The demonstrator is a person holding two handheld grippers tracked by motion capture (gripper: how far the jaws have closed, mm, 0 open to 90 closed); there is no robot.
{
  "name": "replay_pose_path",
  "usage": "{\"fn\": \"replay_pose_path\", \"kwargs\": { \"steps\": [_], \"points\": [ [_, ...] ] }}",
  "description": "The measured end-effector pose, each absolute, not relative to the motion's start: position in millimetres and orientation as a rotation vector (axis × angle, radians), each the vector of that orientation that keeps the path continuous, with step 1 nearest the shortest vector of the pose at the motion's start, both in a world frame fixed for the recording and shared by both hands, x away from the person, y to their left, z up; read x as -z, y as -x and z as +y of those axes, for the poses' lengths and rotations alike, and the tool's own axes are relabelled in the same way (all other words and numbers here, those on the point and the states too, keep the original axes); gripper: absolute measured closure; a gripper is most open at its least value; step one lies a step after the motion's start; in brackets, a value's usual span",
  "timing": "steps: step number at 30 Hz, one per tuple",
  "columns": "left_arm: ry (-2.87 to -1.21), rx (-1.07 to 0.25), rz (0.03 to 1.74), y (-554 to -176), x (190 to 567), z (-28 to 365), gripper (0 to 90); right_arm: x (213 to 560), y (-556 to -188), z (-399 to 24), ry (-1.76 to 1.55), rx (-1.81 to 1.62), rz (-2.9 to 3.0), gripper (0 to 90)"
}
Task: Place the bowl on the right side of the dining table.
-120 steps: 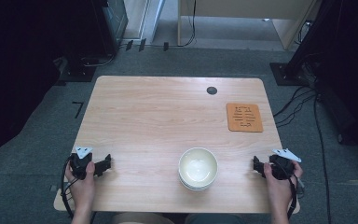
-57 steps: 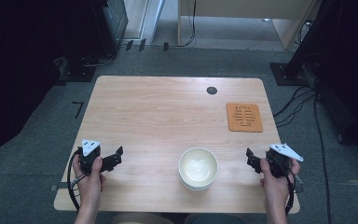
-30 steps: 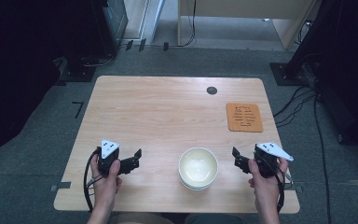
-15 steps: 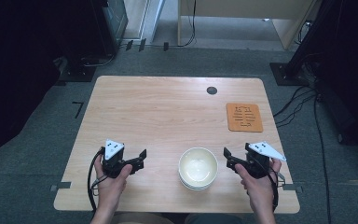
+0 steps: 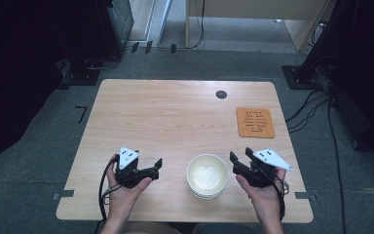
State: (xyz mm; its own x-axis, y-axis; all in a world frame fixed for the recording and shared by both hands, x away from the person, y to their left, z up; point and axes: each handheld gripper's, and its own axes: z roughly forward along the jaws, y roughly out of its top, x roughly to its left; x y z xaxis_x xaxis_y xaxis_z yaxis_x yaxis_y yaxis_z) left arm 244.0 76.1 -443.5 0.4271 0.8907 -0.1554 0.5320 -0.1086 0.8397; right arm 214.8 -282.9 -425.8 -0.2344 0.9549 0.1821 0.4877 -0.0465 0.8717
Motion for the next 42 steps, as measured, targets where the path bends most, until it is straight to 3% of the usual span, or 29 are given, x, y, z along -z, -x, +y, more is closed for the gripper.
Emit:
{"fn": "replay_pose_path", "kwargs": {
  "steps": [22,32,38,42],
  "points": [
    [-1.827,-0.454,1.14,-234.3,445.1,48.7,13.0,435.4,-211.6,-256.4,-1.484,-1.323,1.933,72.4],
    [-1.822,-0.418,1.117,-231.6,443.3,39.6,14.8,440.9,-211.0,-246.2,-1.489,-1.184,1.938,74.8],
    [-1.823,-0.399,1.103,-231.3,439.7,33.0,14.8,446.5,-212.3,-240.5,-1.493,-1.135,1.96,71.5],
    [-1.832,-0.397,1.084,-231.4,435.7,25.1,14.8,447.1,-213.5,-241.2,-1.493,-1.132,1.962,75.0]
  ]
}}
